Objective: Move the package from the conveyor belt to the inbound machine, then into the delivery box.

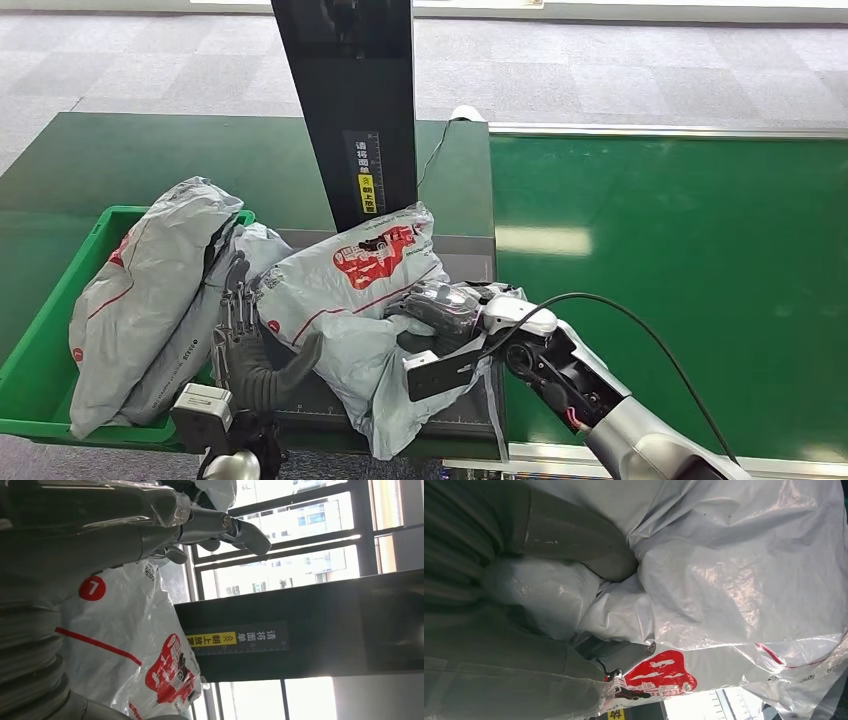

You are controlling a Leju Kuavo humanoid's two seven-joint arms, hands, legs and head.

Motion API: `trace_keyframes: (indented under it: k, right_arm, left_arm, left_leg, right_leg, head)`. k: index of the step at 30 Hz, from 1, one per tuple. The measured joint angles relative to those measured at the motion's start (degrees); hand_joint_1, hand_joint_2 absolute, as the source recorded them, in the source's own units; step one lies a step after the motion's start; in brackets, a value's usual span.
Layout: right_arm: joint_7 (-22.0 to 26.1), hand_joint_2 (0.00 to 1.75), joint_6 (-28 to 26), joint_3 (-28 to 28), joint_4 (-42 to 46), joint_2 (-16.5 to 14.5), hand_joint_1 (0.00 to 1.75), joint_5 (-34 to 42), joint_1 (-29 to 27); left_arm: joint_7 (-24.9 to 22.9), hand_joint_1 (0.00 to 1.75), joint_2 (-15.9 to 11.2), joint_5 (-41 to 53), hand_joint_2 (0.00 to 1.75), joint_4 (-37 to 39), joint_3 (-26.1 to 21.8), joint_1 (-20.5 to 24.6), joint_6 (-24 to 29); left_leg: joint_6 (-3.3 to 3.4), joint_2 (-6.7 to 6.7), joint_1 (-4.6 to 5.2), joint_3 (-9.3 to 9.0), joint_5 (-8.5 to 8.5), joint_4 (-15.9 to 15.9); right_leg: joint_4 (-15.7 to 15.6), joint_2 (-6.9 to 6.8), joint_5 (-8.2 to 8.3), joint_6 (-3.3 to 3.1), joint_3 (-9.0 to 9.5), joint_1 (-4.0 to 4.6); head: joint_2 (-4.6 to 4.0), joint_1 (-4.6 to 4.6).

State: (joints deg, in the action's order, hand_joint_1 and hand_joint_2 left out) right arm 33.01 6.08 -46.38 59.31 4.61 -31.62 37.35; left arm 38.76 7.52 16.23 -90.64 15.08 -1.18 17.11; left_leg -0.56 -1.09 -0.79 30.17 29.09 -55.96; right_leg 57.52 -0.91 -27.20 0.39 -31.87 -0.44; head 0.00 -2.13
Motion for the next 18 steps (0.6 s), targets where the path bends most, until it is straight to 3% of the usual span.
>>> trace_keyframes:
  k: [2, 6, 13, 18]
  right_arm:
    - [0.31, 1.75, -1.21, -0.38, -0.72, -0.11, 1.69, 0.83, 0.27]
    - [0.44, 1.75, -3.35, -0.78, -1.54, -0.12, 0.04, 1.27, 0.31]
    - [-0.55, 1.75, -3.26, -1.14, -2.46, -0.01, 0.0, 1.54, -0.18]
    - [-0.08, 1.75, -6.01, 1.69, 0.47, 0.57, 0.0, 4.08, -3.71]
  left_arm:
    - [-0.1, 0.0, -0.06, -0.1, 1.75, 0.0, -0.01, -0.22, -0.13]
    - [-0.31, 0.0, -0.16, -0.37, 1.75, 0.0, -0.01, -0.65, -0.83]
    - [-1.06, 0.0, -0.3, -0.34, 1.75, 0.15, 0.04, -0.7, -3.41]
    - [-1.26, 0.0, -0.34, -0.77, 1.75, 0.17, 0.02, -0.83, -4.49]
  left_leg:
    - [0.0, 0.01, 0.0, 0.0, 0.0, 0.0]
    - [0.0, 0.0, 0.0, -0.01, 0.0, 0.0]
    - [0.0, 0.0, 0.0, -0.02, 0.0, -0.01]
    - [0.0, 0.03, 0.0, 0.0, 0.0, -0.01]
  right_leg:
    - [0.0, 0.0, 0.0, 0.0, 0.0, 0.0]
    - [0.0, 0.0, 0.0, 0.0, -0.01, 0.01]
    - [0.0, 0.0, 0.0, 0.0, -0.02, 0.0]
    - [0.0, -0.01, 0.0, 0.0, -0.03, 0.0]
  head:
    - [0.0, 0.0]
    - [0.0, -0.01]
    - [0.0, 0.01]
    - [0.0, -0.01]
